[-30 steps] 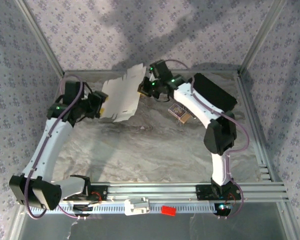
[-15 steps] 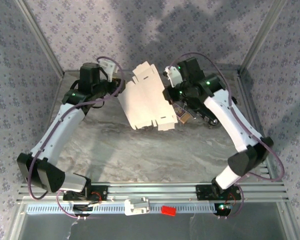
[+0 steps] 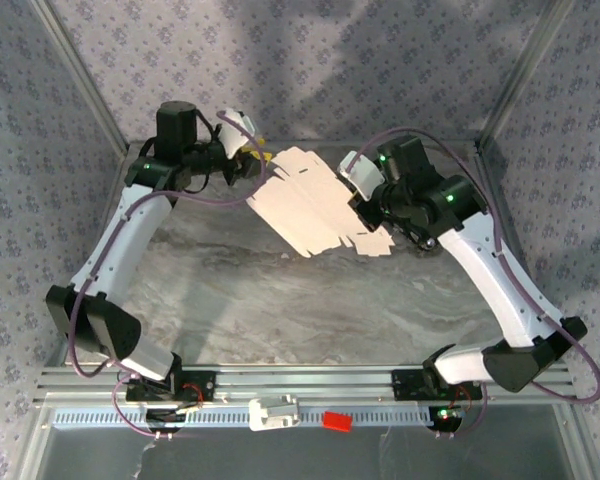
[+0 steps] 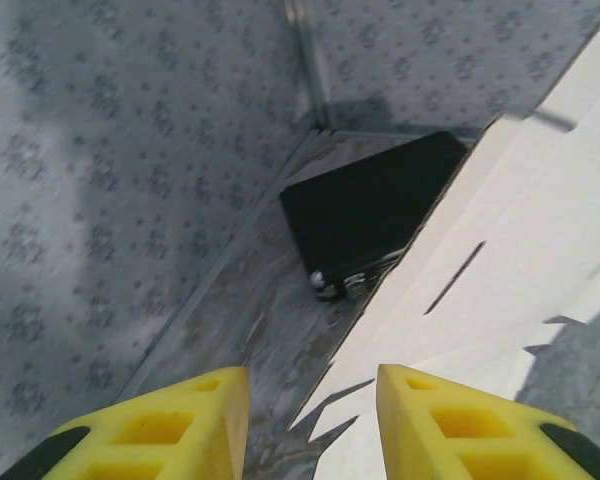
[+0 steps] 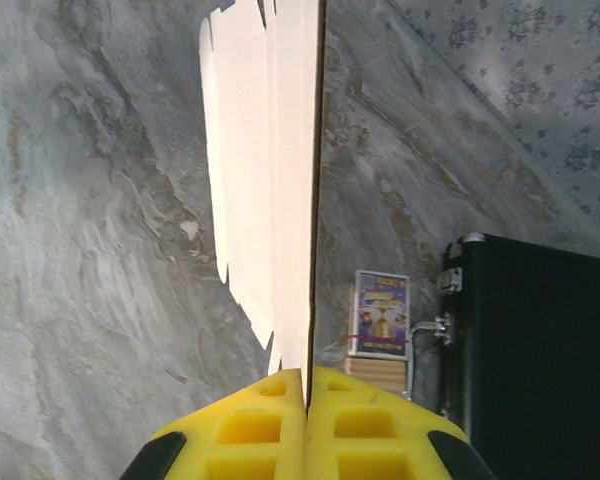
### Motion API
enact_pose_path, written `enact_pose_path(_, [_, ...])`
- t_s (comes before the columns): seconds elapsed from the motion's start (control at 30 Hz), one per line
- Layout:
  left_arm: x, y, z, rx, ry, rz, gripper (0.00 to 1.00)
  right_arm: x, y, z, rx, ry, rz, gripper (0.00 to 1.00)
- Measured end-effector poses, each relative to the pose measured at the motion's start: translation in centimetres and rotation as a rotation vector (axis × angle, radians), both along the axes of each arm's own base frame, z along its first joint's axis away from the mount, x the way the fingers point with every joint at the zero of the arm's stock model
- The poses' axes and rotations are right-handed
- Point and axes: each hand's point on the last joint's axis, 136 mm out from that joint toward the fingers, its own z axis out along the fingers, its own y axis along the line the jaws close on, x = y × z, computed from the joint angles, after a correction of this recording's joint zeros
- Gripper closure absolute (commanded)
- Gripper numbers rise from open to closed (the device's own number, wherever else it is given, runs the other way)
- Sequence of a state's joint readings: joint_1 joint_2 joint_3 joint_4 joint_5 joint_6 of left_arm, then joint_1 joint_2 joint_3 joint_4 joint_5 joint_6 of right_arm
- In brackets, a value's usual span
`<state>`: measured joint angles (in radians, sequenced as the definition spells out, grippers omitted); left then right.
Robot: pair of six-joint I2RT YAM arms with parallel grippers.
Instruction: Fold the paper box
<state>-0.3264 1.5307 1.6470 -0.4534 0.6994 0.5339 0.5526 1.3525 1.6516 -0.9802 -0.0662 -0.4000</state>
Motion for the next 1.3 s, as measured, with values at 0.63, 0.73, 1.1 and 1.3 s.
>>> enact_pose_path(0.63, [-0.7,-2.6,-2.6,0.117,-0.056,-0.072,0.54,0.2,0.1,-0.3,-0.112,-0.079,0.084,1.0])
enact_pose_path(0.73, [-0.6,-2.7,-2.6,0.127,-0.07,-0.065,0.56,0.2,0.1,-0.2,-0.113,-0.085,0.087,1.0])
enact_pose_path(1.1, [-1.1,-4.2,-2.9,0.146,-0.091,-0.073,0.93,0.4,0.1,-0.2,-0.114,-0.092,0.085,1.0])
enact_pose_path(1.3, [-1.1,-4.2,-4.0,0.15,-0.086,-0.056,1.0,1.1,-0.4,-0.3,-0.127,-0.108,0.049,0.91])
